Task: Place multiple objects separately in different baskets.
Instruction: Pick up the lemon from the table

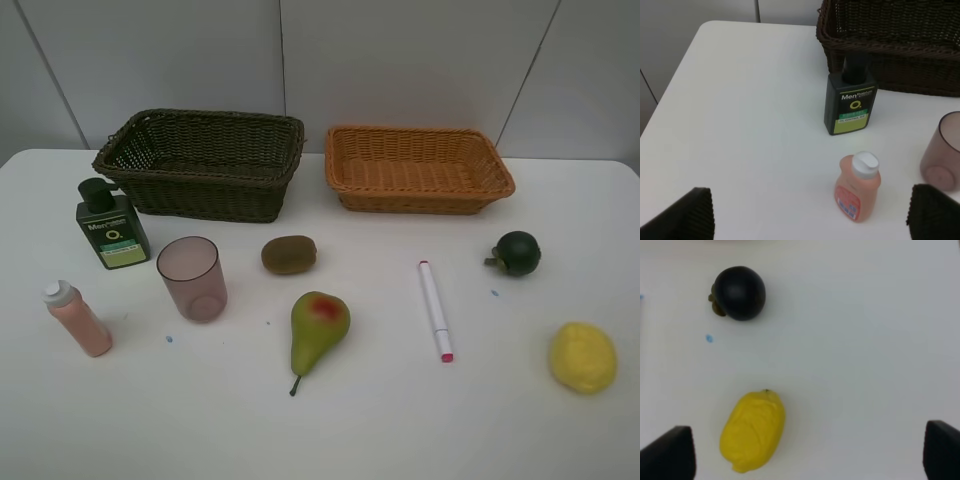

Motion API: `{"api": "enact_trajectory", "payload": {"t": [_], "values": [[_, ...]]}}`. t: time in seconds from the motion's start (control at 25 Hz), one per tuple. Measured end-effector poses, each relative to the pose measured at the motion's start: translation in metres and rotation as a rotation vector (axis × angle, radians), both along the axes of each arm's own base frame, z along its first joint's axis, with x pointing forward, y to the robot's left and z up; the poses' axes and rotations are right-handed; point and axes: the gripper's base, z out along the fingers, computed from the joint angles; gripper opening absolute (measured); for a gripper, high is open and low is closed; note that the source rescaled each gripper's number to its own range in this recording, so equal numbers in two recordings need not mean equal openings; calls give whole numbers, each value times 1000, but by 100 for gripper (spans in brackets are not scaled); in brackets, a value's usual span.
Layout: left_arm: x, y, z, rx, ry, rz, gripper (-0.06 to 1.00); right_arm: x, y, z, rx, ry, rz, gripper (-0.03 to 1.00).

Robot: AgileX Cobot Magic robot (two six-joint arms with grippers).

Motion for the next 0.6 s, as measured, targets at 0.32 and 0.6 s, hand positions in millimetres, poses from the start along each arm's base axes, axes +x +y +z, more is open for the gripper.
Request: {"api": "enact_trajectory", "payload": {"t": [0.32,0.6], "values": [[0,0,0,0,0,0,100,66,3,-23,92,256,2,100],[0,0,0,0,0,0,100,89,4,-51,154,393,-41,100]]}}
